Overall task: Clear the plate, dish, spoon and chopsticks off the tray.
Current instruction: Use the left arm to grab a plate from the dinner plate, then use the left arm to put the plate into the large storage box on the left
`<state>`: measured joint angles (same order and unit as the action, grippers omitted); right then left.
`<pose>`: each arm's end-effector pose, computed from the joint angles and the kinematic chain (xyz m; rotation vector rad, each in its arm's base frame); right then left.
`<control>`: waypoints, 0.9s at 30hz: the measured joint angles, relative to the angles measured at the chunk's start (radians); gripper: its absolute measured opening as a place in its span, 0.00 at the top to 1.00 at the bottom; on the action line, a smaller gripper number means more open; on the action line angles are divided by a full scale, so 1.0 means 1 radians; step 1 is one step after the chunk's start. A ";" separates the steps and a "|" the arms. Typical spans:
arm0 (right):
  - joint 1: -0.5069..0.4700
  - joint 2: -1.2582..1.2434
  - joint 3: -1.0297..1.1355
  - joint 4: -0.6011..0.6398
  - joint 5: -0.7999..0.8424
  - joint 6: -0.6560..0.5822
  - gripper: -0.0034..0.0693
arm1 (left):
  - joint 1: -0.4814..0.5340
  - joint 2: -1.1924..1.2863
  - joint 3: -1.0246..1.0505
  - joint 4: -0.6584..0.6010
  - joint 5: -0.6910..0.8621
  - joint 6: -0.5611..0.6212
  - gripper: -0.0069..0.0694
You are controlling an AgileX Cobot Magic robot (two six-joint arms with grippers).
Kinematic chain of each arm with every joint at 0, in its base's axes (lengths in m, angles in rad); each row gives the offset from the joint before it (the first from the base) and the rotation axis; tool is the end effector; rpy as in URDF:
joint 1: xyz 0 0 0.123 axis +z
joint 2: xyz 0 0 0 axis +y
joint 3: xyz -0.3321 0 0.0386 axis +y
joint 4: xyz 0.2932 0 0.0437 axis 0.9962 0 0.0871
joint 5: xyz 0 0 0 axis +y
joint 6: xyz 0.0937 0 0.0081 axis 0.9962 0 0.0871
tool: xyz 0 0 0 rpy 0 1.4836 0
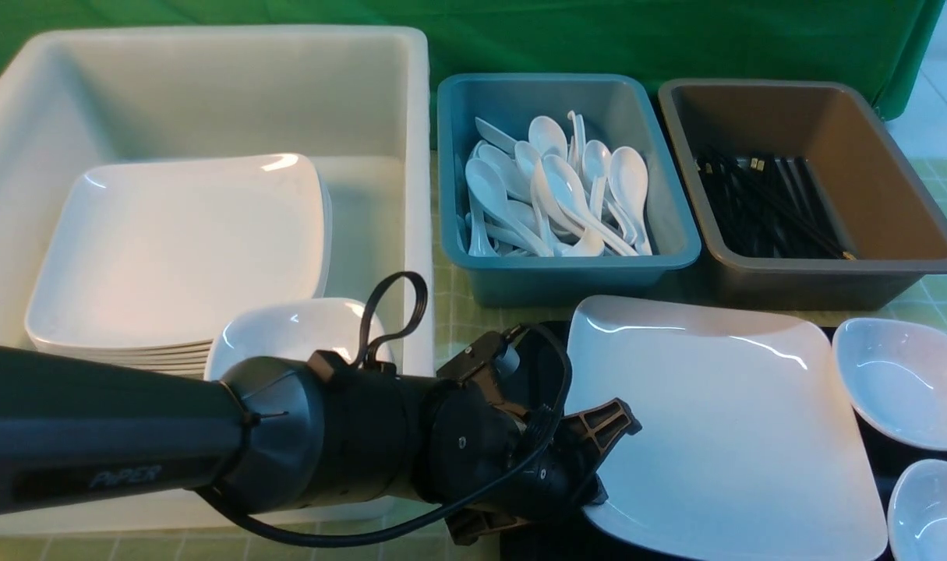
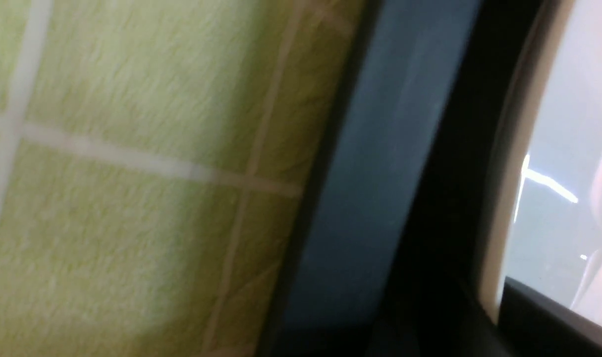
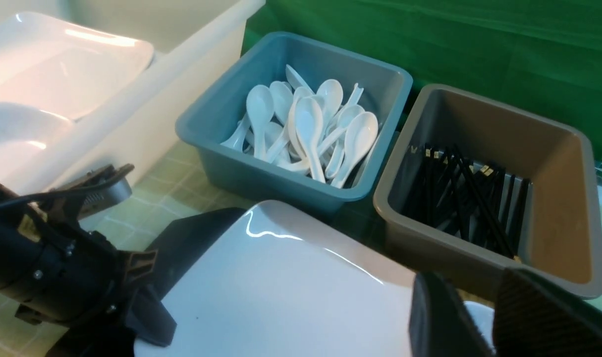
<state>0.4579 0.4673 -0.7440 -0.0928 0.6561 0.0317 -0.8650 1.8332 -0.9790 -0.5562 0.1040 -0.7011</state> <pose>0.0750 0.0310 0.4023 -0.4235 1.8184 0.2355 0.2623 -0.3158 0.1704 -0.4944 2.6464 -0.9139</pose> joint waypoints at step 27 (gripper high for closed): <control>0.000 0.000 0.000 0.000 -0.030 0.000 0.69 | 0.002 -0.213 0.124 0.004 0.086 0.096 0.89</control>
<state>0.4579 0.4673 -0.7440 -0.0928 0.6262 0.0317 -0.8625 1.6197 -0.8549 -0.5522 0.1899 -0.6053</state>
